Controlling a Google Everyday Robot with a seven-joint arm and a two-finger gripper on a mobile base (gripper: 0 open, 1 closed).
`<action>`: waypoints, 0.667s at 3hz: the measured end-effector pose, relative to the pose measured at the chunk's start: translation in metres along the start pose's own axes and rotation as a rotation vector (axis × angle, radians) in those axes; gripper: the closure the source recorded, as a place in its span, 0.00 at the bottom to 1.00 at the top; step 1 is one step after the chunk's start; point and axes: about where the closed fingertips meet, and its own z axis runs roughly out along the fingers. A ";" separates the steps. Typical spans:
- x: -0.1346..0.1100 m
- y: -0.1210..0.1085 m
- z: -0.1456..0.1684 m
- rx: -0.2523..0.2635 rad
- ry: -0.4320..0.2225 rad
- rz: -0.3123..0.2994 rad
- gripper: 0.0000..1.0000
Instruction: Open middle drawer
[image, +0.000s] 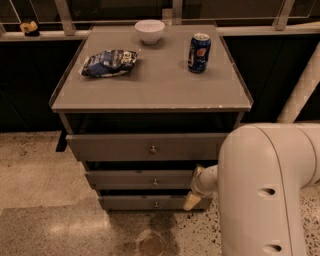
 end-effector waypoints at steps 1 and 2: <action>0.000 0.000 0.000 0.000 0.000 0.000 0.00; 0.000 0.000 0.000 0.000 0.000 0.000 0.19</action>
Offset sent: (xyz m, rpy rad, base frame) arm 0.0000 0.0000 0.0000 0.0000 0.0000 0.0000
